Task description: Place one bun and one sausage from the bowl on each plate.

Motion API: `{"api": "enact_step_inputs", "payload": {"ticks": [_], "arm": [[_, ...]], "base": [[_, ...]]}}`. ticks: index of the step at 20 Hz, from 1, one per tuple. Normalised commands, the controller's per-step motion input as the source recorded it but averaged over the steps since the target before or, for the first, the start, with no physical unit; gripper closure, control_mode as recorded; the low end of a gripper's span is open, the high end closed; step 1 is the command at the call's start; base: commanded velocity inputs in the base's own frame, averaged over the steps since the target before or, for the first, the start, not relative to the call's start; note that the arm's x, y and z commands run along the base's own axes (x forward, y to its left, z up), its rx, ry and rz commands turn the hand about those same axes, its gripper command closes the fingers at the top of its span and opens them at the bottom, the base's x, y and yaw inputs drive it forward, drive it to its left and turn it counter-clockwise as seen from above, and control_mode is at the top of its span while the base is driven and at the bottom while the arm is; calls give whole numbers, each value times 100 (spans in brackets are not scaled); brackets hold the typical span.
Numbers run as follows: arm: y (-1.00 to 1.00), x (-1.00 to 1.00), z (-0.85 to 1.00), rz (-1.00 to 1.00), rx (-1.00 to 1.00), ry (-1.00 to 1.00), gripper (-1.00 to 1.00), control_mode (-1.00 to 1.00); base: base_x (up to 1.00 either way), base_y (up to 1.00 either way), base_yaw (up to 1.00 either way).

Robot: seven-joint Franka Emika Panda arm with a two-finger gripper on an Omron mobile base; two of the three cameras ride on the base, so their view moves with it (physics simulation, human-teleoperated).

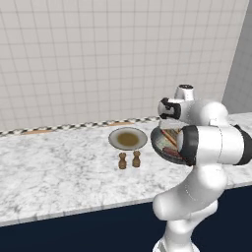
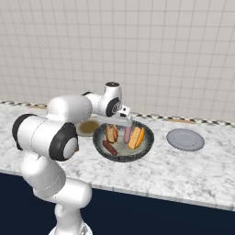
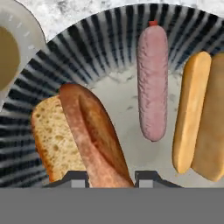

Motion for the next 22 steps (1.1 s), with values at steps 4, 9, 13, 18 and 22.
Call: {"api": "enact_step_inputs", "payload": {"ticks": [4, 9, 13, 18, 22], "arm": [[100, -1, 78, -17, -3, -22, 100, -100], [100, 6, 27, -20, -3, -5, 100, -100], [100, 71, 0, -27, -8, 1, 100, -100], [42, 96, -14, -9, -6, 13, -100, -100], [0, 79, -50, 0, -2, 8, -100, -100]], "base": [[0, 0, 0], [0, 0, 0], [0, 0, 0], [0, 0, 0], [0, 0, 0]]}}
